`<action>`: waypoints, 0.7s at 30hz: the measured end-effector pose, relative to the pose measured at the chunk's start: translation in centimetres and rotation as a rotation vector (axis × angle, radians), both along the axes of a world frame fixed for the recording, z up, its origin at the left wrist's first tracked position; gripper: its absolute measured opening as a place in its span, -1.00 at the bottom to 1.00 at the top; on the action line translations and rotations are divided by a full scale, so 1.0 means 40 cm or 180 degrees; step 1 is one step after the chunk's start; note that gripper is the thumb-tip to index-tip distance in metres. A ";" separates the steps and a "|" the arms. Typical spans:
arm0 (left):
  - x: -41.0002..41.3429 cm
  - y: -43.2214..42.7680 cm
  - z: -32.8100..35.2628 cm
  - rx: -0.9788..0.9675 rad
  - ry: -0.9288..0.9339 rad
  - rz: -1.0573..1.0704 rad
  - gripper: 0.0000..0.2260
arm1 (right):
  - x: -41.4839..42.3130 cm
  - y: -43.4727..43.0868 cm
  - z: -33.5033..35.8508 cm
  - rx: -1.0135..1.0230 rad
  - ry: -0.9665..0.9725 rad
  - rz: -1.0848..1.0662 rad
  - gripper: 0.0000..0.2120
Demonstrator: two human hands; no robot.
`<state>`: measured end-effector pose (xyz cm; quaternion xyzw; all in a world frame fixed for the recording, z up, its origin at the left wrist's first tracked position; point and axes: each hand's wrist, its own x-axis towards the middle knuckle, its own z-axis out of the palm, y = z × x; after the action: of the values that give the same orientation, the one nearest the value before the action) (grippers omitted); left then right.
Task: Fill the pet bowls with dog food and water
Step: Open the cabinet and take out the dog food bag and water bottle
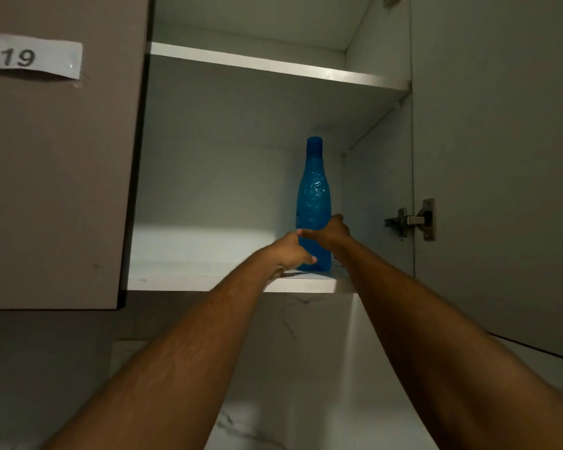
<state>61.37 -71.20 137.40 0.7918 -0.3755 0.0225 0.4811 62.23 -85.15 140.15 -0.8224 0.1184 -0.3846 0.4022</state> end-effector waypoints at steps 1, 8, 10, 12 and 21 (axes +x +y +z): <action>0.005 0.003 0.001 -0.0054 0.0070 0.0021 -0.45 | 0.007 0.000 0.000 -0.0048 -0.0021 -0.0041 -0.17; 0.017 0.004 0.005 -0.0562 0.0709 0.0155 -0.44 | -0.023 -0.007 0.006 -0.0106 -0.0164 -0.0203 -0.17; 0.005 0.008 0.008 -0.0684 0.0603 0.0073 -0.42 | -0.062 0.003 0.009 -0.0127 -0.0190 -0.0148 -0.21; -0.016 0.017 0.007 -0.0889 0.0436 -0.0065 -0.39 | -0.106 0.018 0.009 -0.0153 -0.0233 -0.0118 -0.28; -0.144 0.071 -0.001 -0.1451 -0.0266 -0.0632 -0.26 | -0.371 0.061 0.011 -0.0058 -0.0378 0.0477 -0.34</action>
<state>55.60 -68.36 137.34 0.6205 -0.4563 0.0920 0.6311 47.38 -82.72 140.60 -0.8083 0.0291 -0.4026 0.4285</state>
